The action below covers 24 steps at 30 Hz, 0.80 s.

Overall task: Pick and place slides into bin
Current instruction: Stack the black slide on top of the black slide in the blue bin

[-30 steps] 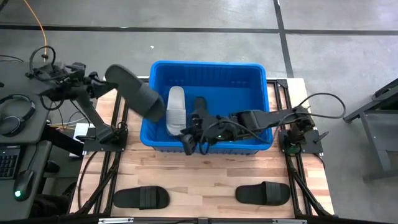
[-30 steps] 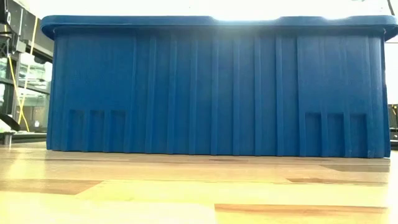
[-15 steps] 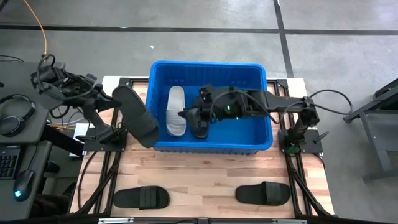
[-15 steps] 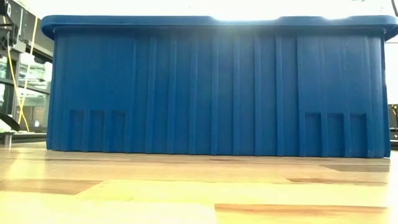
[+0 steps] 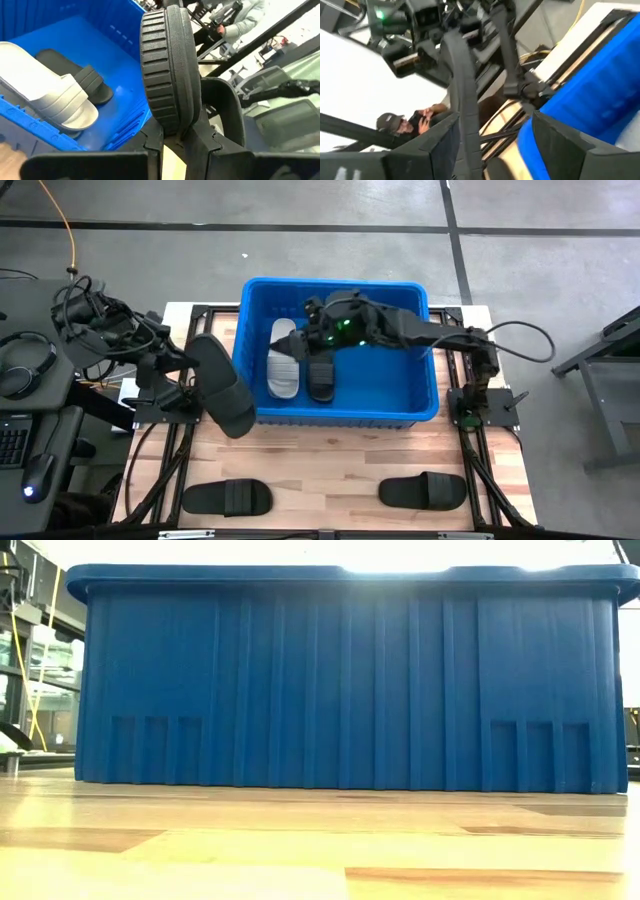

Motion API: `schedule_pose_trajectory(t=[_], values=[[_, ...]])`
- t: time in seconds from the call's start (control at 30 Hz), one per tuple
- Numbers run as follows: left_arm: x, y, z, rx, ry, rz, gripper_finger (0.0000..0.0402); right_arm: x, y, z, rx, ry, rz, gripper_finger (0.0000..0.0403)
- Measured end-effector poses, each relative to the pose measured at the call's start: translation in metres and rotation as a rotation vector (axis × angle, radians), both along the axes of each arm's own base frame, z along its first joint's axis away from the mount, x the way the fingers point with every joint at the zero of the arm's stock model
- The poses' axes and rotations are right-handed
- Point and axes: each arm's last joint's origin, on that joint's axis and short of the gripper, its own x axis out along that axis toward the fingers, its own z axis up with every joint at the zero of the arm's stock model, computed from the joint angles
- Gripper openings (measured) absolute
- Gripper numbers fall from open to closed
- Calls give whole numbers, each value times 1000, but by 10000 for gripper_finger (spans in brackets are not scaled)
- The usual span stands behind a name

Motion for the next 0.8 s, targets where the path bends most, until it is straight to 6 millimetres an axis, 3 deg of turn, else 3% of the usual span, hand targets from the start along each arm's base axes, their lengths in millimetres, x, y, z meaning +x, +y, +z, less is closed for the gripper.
schedule_pose_trajectory(t=[0.23,0.5,0.8], values=[[11,-12,0,15,30,-4,35,34,10,-22,44,-77,90,232],[23,-25,2,18,30,-19,35,43,19,-28,57,-103,115,232],[25,-27,3,26,15,-8,34,58,41,-39,86,-151,161,229]])
